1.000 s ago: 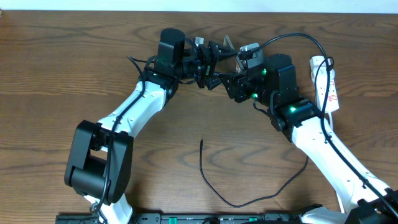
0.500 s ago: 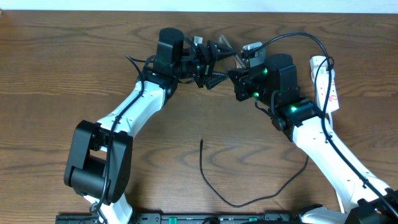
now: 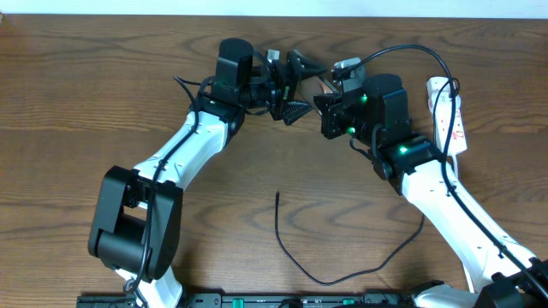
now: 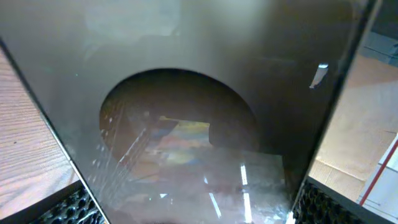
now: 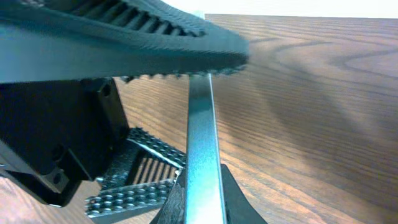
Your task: Plug charger to phone and switch on socket
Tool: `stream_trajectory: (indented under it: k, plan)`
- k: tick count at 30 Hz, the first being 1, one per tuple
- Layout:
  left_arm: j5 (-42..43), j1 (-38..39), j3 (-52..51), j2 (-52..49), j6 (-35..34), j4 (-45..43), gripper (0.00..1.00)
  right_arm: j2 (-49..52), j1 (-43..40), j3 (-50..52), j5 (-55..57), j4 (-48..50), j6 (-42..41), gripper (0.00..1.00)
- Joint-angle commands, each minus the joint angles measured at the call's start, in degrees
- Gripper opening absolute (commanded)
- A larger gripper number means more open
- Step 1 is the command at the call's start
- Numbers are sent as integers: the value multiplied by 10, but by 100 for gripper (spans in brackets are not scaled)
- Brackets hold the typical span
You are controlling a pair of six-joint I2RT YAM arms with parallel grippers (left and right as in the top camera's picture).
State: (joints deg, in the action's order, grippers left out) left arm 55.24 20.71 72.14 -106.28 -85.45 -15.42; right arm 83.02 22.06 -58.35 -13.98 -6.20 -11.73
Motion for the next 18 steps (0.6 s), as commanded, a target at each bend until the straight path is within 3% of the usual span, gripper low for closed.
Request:
stream_trajectory:
  k: [1, 10, 18]
  plan:
    - [13, 2, 16, 20, 10, -4, 93, -1, 4, -10, -15, 7, -17, 1]
    - [67, -18, 16, 20, 14, -43, 93, -1, -13, -10, 57, 13, -103, 1]
    - [102, -47, 16, 20, 14, -55, 93, -1, -32, -10, 83, 22, -268, 1]
